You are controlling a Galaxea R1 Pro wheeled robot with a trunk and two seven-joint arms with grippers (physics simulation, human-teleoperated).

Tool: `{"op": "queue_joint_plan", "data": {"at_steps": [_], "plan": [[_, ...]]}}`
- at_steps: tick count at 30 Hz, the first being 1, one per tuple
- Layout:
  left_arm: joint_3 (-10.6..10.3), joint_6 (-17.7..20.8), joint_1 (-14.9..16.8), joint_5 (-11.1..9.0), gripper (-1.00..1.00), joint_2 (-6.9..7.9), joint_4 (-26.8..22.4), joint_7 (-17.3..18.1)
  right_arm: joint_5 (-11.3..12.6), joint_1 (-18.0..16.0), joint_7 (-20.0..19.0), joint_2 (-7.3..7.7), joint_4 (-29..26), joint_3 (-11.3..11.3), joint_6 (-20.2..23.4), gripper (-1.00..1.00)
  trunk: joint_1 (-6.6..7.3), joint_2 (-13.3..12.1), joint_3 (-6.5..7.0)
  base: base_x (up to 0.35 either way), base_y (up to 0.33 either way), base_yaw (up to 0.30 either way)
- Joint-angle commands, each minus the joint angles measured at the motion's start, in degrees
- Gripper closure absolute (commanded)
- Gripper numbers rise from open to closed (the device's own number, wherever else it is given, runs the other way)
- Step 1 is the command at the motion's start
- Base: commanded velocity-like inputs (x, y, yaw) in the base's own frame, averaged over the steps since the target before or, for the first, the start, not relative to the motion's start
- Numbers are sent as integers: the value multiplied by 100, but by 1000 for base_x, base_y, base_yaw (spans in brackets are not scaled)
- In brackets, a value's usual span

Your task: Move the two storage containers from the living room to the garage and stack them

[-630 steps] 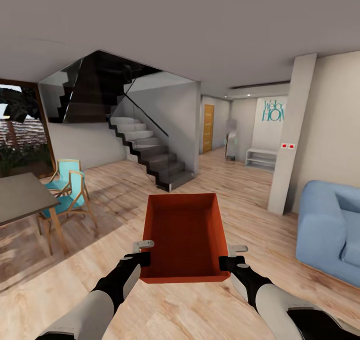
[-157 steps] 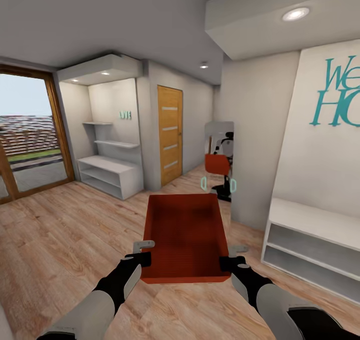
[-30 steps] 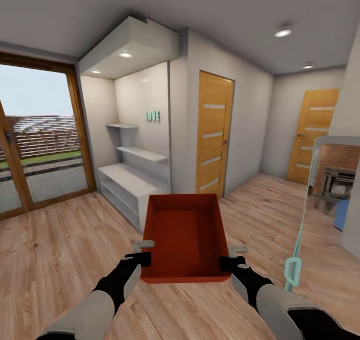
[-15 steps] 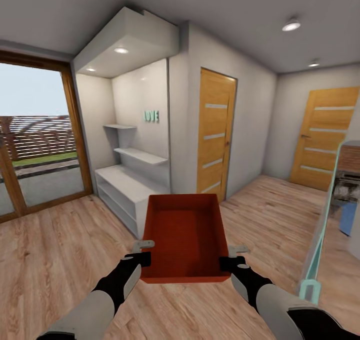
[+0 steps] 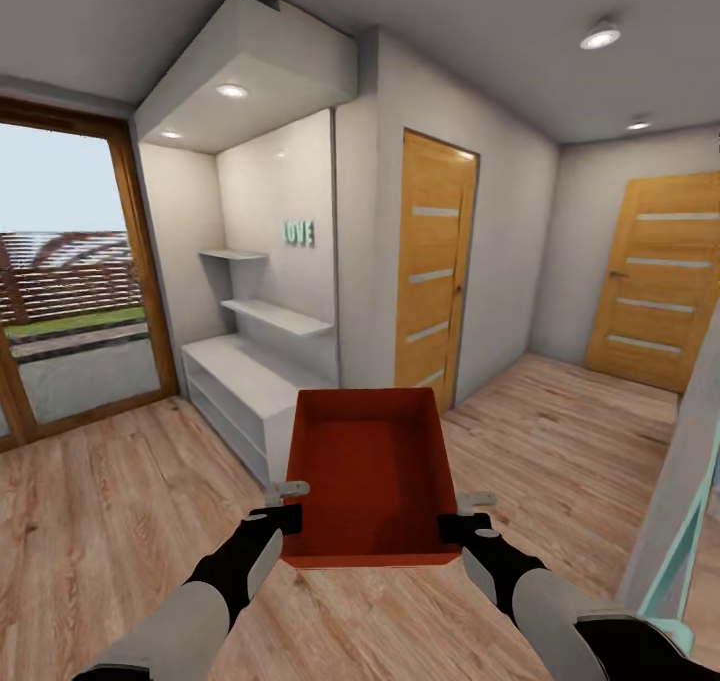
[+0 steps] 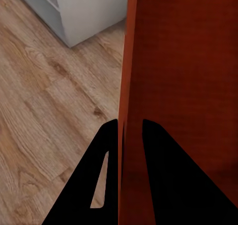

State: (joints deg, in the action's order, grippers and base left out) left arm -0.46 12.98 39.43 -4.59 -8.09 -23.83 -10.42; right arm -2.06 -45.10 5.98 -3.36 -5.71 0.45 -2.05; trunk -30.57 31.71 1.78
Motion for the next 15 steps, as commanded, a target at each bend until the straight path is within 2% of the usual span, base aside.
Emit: {"op": "queue_joint_plan", "data": {"at_steps": [1, 15], "plan": [[-33, 46, -6, 28, 100, 246, 1, -144, -57, -7, 17, -9, -30, -247, -6, 100, -5, 3, -1, 324, 0, -162], [-33, 46, -6, 28, 100, 246, -6, -144, -57, -7, 9, -7, -33, -247, -5, 100, -5, 3, -1, 324, 0, -231]]}}
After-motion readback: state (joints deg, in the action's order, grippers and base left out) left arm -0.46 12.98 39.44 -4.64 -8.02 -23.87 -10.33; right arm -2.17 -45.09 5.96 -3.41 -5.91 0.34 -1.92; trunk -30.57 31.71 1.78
